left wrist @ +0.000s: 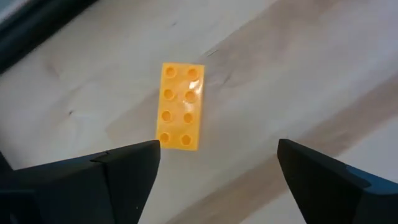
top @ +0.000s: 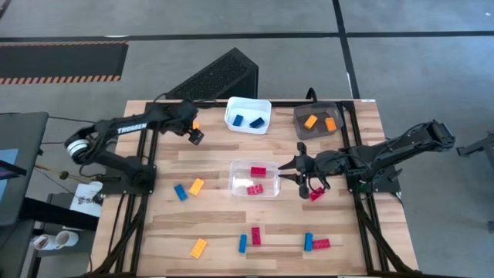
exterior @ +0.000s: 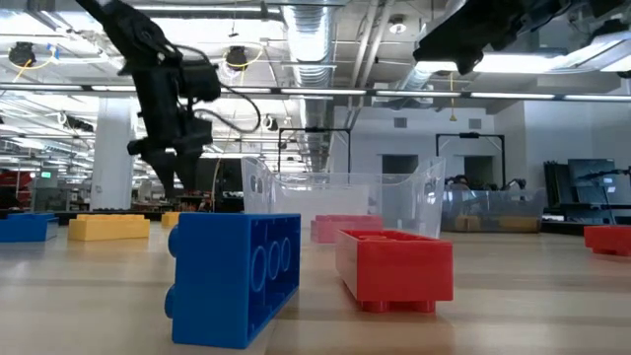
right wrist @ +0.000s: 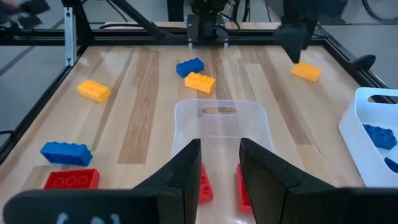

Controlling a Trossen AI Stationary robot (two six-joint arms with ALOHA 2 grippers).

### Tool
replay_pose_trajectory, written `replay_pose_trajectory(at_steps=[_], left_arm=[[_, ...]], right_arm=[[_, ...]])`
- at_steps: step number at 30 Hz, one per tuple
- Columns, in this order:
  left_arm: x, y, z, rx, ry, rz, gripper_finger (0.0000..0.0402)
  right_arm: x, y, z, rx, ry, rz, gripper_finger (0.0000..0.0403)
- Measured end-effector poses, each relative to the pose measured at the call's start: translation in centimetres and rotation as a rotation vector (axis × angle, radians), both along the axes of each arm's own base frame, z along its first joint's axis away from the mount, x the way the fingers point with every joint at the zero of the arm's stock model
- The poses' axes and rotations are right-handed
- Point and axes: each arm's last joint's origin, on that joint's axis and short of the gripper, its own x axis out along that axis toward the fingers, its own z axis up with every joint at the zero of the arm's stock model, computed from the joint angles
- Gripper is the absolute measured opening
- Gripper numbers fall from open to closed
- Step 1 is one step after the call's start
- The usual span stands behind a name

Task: Sort & place blocks by color
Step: Put the top center yellow block into the black bin

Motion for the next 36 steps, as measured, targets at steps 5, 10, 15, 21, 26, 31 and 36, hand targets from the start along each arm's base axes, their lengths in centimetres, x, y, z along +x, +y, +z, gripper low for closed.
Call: replay_pose_trajectory(at_steps=[5,10,15,21,26,31,36], left_arm=[[0.4,1.7,-2.1,-0.015,0.030,0.022,0.0315],[0.4,3.1,-4.0,-0.039,0.065,0.040,0.0316],[0.3,4.3,-5.0,-0.057,0.103,0.074,0.0316],[0.5,4.4,-5.3,-0.059,0.114,0.042,0.0296],[1.0,4.1,-5.3,-0.053,0.117,-0.012,0.0199],[1.4,3.6,-5.1,-0.033,0.133,-0.065,0.0102],[1.6,2.8,-2.6,-0.021,-0.037,-0.128,0.0102]], right_arm=[[0.0,0.0,0.0,0.000,0.000,0.000,0.0134],[0.0,0.0,0.0,0.006,0.000,-0.002,0.0134],[0.0,0.1,0.0,0.007,0.001,-0.001,0.0134],[0.0,0.1,0.0,0.009,0.001,0.002,0.0134],[0.0,0.1,0.0,0.018,0.001,-0.001,0.0134],[0.0,0.1,0.0,0.027,0.001,-0.003,0.0134],[-0.1,0.6,0.0,0.039,0.003,0.027,0.0134]])
